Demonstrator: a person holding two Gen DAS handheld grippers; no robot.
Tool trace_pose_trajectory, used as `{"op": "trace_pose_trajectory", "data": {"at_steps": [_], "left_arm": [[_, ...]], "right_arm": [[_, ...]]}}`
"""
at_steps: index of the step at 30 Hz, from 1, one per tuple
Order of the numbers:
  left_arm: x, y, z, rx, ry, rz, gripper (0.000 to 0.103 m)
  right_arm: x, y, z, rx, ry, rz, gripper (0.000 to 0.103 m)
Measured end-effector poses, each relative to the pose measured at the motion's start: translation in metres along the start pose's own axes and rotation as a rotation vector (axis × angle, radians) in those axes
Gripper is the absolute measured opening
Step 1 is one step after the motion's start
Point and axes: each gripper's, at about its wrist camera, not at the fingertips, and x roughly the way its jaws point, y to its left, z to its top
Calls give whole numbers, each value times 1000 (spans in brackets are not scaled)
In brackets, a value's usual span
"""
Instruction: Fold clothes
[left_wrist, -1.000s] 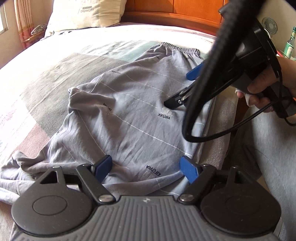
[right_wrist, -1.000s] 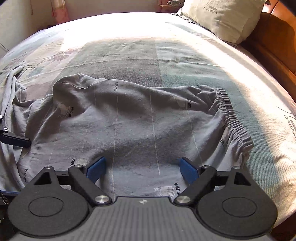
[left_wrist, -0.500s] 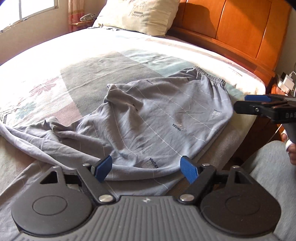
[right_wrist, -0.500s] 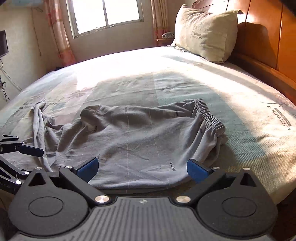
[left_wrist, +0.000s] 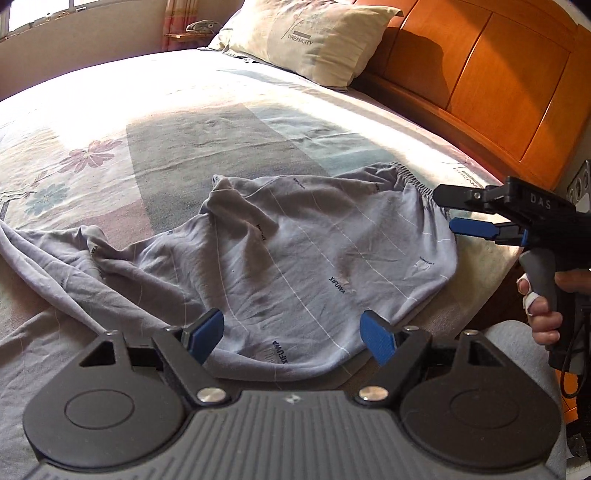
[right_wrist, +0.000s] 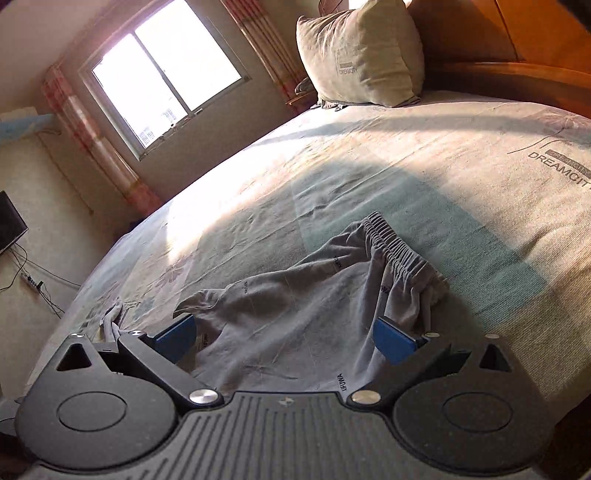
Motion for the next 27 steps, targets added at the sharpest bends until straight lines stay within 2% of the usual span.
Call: {"op": "trace_pose_trajectory", "data": {"at_steps": [5,8,13,18,20,21,22,24,27], "left_arm": [[20,6,-2,-32,42,4,81],[28,4,-10,-12,56,-19,81],[32,-4,-20,58,52,-25,85],[32,-3,-20,58,52,-35,86],[32,-1,-20,49,48,-43,86],[32,-1,-20,46,48,-44,87],[32,0,-20,43,47,-45,87],[32,-2,-18,44,52,-39,87],[27,-7,-17,59,48,-51,87]], "right_arm": [[14,-20,-5,54,41,-59,103],[-3,-37,-9,137,9,9,102],[-8,-50,-9,167,-7,22,85],[3,-59,-8,165,10,-58,74],[3,-63,-9,181,0,-57,64],[4,-66,-9,185,0,-65,49],[5,-68,-10,188,5,-82,27],[5,-72,-11,192,18,-93,6],[-2,-71,-11,165,13,-85,5]]}}
